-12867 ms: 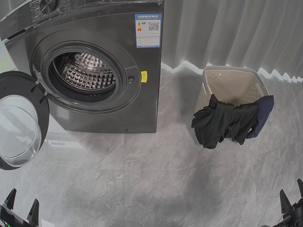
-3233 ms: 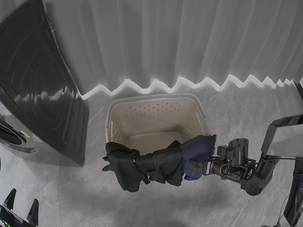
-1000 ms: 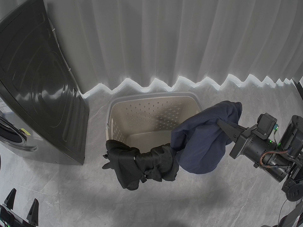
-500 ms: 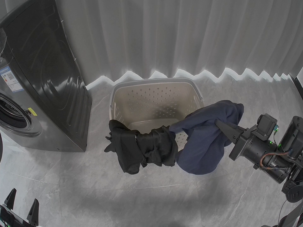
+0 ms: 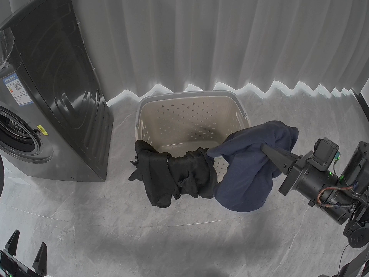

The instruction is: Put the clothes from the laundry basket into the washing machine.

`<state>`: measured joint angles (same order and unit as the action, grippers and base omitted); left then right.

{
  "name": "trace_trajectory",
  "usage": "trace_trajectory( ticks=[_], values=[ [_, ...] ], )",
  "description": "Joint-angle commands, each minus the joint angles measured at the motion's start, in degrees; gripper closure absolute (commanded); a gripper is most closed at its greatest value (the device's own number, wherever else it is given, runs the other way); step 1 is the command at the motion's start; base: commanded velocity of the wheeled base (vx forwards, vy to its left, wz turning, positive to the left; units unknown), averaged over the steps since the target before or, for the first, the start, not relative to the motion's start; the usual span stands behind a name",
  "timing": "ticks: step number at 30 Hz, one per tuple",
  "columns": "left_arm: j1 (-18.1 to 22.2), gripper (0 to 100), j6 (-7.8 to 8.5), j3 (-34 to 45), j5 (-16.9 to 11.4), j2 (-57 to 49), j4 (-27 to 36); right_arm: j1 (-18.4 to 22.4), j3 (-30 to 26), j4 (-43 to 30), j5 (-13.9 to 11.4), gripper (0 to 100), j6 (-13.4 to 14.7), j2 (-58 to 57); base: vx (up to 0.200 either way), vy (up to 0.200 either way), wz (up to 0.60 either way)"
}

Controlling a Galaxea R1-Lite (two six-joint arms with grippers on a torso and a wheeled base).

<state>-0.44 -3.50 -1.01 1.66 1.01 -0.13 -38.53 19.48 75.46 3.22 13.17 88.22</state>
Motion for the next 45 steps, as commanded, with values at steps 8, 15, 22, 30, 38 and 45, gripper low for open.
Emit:
trace_trajectory(
  ticks=[8, 15, 22, 30, 38, 45],
  values=[
    [0.0, 0, -0.02, 1.0, 0.0, -0.7, 0.0, -0.2, 0.9, 1.4, -0.1, 100, -0.1, 0.0, 0.0, 0.2, 0.0],
    [0.0, 0, -0.02, 1.0, 0.0, -0.7, 0.0, -0.2, 0.9, 1.4, -0.3, 100, -0.1, -0.2, 0.0, 0.2, 0.0],
    [0.0, 0, -0.02, 1.0, 0.0, -0.7, 0.0, -0.2, 1.6, 3.0, -0.2, 100, -0.1, -0.2, 0.0, 0.2, 0.0],
    [0.0, 0, -0.02, 1.0, 0.0, -0.7, 0.0, -0.6, 1.5, 3.0, -0.2, 100, -0.1, 0.1, 0.0, 0.2, 0.0],
    [0.0, 0, -0.02, 1.0, 0.0, -0.7, 0.0, -0.6, 1.6, 3.0, -0.2, 100, -0.1, 0.2, 0.0, 0.1, 0.0],
    [0.0, 0, -0.02, 1.0, 0.0, -0.7, 0.0, -0.6, 1.6, 3.0, -0.2, 100, -0.1, 0.2, -0.143, 0.0, 0.0]
  ],
)
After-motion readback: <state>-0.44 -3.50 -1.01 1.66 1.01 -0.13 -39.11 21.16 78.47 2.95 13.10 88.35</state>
